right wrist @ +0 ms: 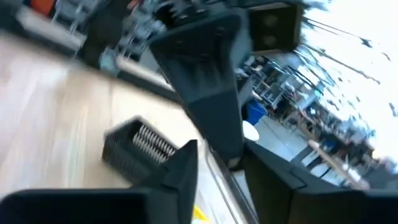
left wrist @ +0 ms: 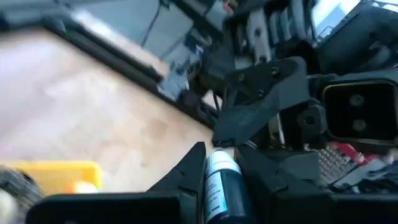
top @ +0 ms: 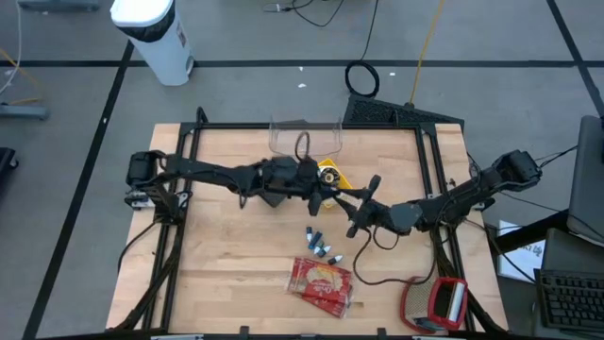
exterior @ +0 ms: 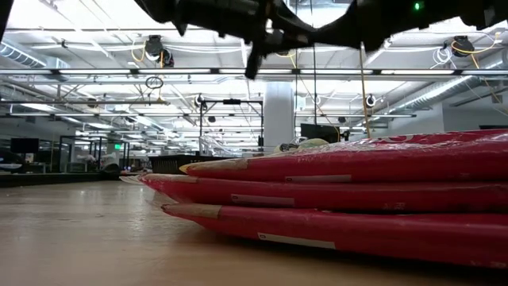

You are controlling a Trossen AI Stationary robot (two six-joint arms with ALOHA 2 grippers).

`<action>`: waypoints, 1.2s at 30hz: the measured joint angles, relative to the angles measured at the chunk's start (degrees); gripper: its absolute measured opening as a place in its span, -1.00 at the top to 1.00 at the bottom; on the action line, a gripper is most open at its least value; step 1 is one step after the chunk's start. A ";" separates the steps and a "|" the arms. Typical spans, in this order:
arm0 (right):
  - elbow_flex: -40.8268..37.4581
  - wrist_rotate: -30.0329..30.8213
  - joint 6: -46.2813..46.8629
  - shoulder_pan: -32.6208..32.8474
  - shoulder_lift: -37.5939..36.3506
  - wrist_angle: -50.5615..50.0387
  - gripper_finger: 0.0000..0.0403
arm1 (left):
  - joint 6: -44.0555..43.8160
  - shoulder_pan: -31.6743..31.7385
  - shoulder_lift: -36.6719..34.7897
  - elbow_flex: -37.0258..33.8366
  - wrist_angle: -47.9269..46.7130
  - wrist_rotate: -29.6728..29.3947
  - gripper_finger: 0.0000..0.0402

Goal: Pick & Place Food Item
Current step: Put the purple bottle into the black bin

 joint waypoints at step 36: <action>0.01 -0.22 11.20 1.03 -6.50 -6.35 -0.02 | 4.97 1.93 -18.50 -40.03 2.31 -30.81 0.64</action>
